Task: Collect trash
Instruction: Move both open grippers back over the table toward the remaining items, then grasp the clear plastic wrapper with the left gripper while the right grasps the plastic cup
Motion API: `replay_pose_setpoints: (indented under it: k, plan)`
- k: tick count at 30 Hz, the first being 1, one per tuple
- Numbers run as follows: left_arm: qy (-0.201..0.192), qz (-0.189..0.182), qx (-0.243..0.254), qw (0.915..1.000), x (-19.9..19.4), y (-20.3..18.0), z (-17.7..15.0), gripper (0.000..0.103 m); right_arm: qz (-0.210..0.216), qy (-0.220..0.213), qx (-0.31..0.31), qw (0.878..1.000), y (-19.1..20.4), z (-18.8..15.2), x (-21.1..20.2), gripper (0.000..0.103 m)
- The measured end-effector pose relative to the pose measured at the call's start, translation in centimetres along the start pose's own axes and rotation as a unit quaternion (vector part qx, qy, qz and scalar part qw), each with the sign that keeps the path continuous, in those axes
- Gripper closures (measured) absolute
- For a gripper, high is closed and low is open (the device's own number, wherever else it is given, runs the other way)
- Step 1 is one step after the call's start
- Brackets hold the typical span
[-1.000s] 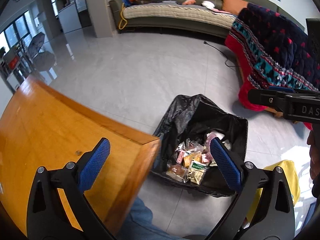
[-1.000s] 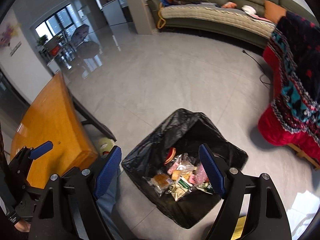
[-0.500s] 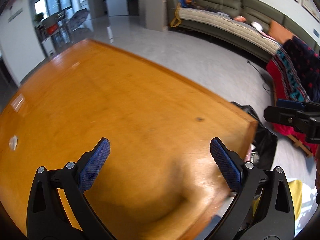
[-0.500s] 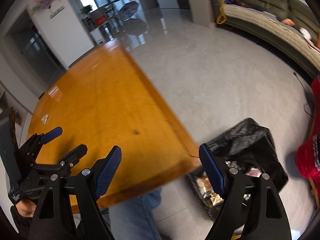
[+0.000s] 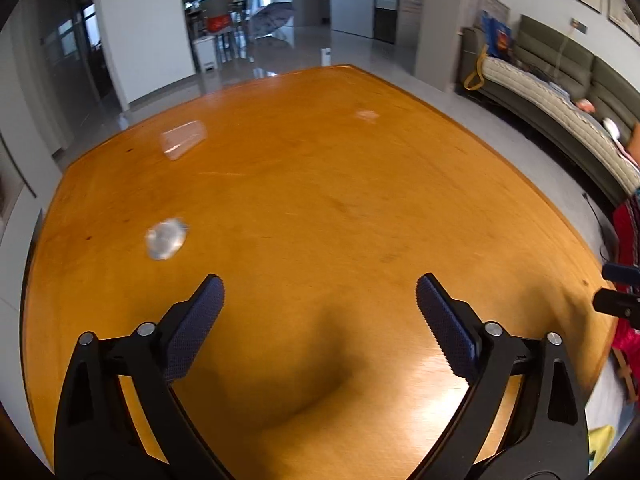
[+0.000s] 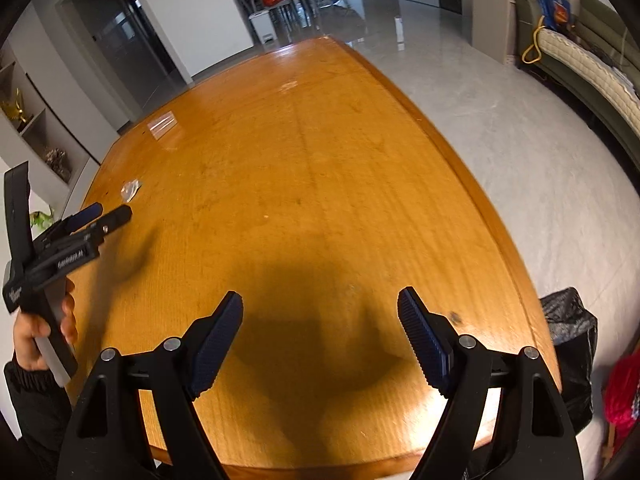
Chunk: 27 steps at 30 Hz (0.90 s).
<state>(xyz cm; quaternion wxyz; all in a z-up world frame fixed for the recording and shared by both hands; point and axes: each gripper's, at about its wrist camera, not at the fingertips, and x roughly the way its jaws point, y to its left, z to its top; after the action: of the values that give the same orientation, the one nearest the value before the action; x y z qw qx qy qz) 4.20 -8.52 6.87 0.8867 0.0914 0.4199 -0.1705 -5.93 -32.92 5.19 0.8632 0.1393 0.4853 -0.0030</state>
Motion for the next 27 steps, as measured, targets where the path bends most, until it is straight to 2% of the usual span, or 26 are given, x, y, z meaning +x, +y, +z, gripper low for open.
replay_pose_setpoints:
  k: [3, 5, 8, 15, 20, 27]
  plan:
    - [0.014, 0.007, -0.025, 0.9996, 1.0, 3.4, 0.3, 0.025, 0.009, 0.008, -0.010, 1.000, 1.3, 1.0, 1.2, 0.023]
    - [0.024, 0.013, -0.041, 0.9988, 2.1, 5.7, 0.5, 0.039, 0.014, 0.014, -0.019, 1.000, 2.4, 1.7, 2.2, 0.023]
    - [0.043, 0.014, -0.052, 0.9976, 3.7, 8.1, 0.9, 0.052, 0.020, 0.024, -0.033, 0.999, 3.8, 2.6, 3.5, 0.023]
    - [0.050, 0.028, -0.044, 0.9973, 5.7, 10.2, 1.9, 0.057, 0.033, 0.038, -0.064, 0.997, 6.9, 5.8, 6.1, 0.023]
    - [0.049, 0.042, -0.019, 0.9977, 6.3, 10.9, 2.3, 0.074, 0.060, 0.041, -0.093, 0.993, 11.0, 9.5, 8.2, 0.023]
    - [0.044, 0.021, -0.018, 0.9987, 6.8, 12.9, 3.8, 0.075, 0.102, 0.040, -0.122, 0.987, 17.5, 14.2, 11.0, 0.023]
